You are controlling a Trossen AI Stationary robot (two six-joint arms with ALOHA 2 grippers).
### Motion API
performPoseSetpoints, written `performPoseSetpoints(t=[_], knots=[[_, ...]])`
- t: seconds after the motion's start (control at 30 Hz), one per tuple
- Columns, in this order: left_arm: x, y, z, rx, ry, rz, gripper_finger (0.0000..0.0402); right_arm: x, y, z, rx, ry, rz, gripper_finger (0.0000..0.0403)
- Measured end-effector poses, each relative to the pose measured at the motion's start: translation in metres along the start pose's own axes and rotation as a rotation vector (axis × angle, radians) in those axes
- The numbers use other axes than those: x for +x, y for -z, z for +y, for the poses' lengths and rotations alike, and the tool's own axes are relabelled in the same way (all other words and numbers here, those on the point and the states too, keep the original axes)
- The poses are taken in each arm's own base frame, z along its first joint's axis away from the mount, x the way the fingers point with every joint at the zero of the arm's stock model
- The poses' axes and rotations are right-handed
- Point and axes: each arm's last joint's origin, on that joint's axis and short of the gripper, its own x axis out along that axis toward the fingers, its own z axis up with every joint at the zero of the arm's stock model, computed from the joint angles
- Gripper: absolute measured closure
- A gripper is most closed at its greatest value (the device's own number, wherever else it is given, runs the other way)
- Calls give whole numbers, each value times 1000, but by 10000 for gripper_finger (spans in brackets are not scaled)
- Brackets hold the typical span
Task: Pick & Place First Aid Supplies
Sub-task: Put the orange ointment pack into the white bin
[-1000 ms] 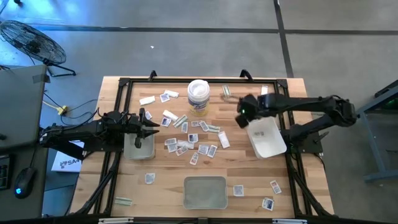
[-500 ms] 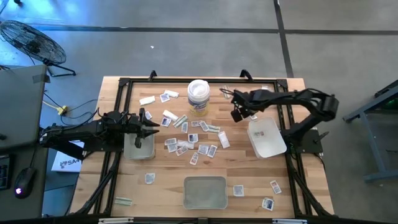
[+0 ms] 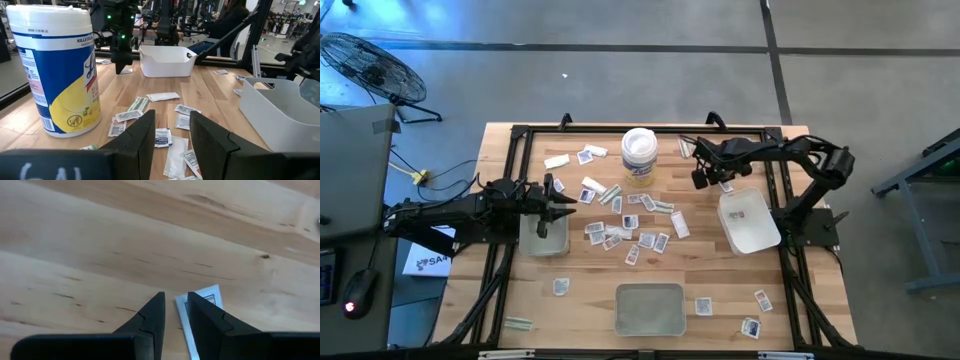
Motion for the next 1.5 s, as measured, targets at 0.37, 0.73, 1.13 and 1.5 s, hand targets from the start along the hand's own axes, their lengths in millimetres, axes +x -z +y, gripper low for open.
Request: performPoseSetpoints(t=[0.37,0.73,1.13,1.5], knots=[[0,0,0,0,3,0,282,15,0,2,10,21,60,327],[0,0,0,0,3,0,282,21,-2,0,27,33,84,353],[0,0,0,0,2,0,282,15,-4,11,-37,-3,52,399],[0,0,0,0,2,0,282,-9,-10,41,-171,-51,-21,402]])
